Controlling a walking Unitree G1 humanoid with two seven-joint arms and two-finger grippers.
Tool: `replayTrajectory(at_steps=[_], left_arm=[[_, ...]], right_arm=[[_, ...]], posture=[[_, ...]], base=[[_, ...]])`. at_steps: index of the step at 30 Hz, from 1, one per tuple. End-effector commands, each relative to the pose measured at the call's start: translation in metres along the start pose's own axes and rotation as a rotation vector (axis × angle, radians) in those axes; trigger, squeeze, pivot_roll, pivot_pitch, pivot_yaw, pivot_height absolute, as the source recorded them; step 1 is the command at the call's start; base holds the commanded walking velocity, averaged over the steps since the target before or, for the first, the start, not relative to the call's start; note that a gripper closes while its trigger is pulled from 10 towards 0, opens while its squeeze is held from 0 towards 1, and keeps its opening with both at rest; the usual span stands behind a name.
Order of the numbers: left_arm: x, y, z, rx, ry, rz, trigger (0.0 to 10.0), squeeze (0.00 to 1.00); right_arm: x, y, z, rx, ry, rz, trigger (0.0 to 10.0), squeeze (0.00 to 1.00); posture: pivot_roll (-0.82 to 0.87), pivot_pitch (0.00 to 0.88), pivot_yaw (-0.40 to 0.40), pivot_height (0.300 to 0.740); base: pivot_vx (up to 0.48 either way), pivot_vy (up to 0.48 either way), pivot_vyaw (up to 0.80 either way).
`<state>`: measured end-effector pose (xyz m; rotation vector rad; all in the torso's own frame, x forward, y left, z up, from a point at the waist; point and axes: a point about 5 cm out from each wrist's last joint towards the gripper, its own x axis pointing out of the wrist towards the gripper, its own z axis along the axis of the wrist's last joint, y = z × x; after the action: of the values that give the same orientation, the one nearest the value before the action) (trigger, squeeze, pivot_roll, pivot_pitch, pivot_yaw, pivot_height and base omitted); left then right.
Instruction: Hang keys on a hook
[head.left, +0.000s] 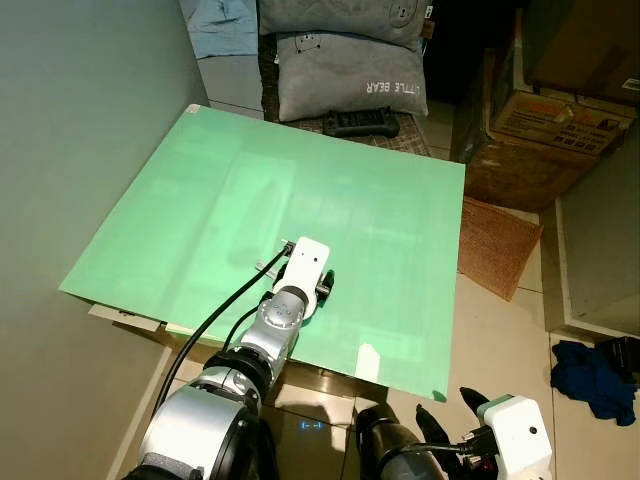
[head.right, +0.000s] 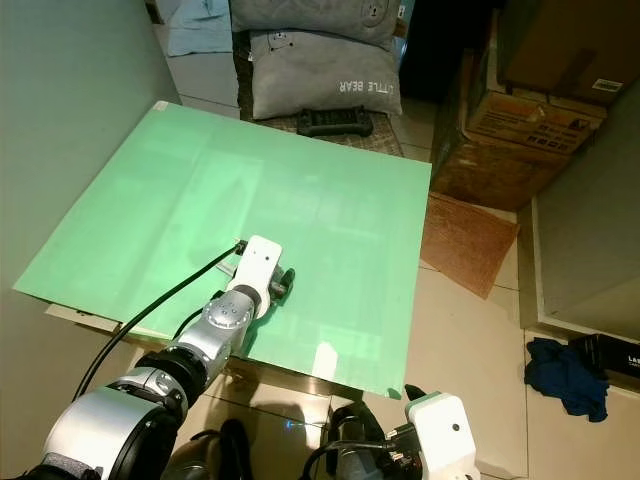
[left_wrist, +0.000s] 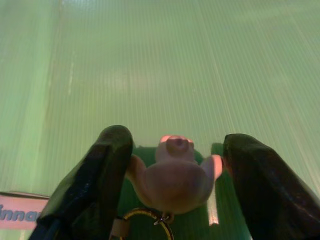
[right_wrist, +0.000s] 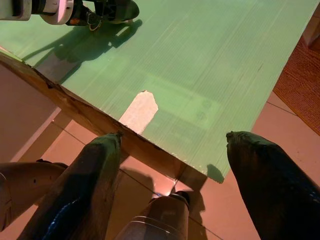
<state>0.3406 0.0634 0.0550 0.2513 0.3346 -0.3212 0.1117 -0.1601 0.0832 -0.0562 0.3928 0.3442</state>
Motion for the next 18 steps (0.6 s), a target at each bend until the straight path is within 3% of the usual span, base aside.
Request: replayTrajectory(at_steps=[1, 15, 16, 17, 18], left_arm=[[-0.003, -0.006, -0.012, 0.017, 0.035, -0.034, 0.0, 0.0], [-0.009, -0.012, -0.033, 0.082, 0.108, -0.065, 0.2, 0.0], [-0.009, -0.012, -0.033, 0.096, 0.108, -0.062, 10.0, 0.0], [-0.009, -0.012, -0.033, 0.096, 0.108, -0.062, 10.0, 0.0], [-0.009, -0.012, -0.032, 0.125, 0.097, -0.056, 10.0, 1.0]], right_arm=[[-0.005, 0.0, -0.002, 0.006, 0.021, -0.005, 10.0, 0.0], [-0.007, 0.001, -0.006, 0.004, 0.046, 0.008, 10.0, 0.0], [-0.007, 0.001, -0.006, 0.003, 0.047, 0.009, 10.0, 0.0], [-0.007, 0.001, -0.006, 0.003, 0.047, 0.009, 10.0, 0.0], [-0.005, 0.001, -0.006, 0.003, 0.048, 0.011, 10.0, 0.0]], posture=[[-0.37, 0.303, -0.001, 0.74], [-0.36, 0.316, -0.015, 0.74], [-0.36, 0.316, -0.015, 0.74], [-0.36, 0.316, -0.015, 0.74], [-0.35, 0.314, -0.015, 0.74]], base=[[0.0, 0.0, 0.0], [0.0, 0.0, 0.0], [0.0, 0.0, 0.0], [0.0, 0.0, 0.0], [0.0, 0.0, 0.0]])
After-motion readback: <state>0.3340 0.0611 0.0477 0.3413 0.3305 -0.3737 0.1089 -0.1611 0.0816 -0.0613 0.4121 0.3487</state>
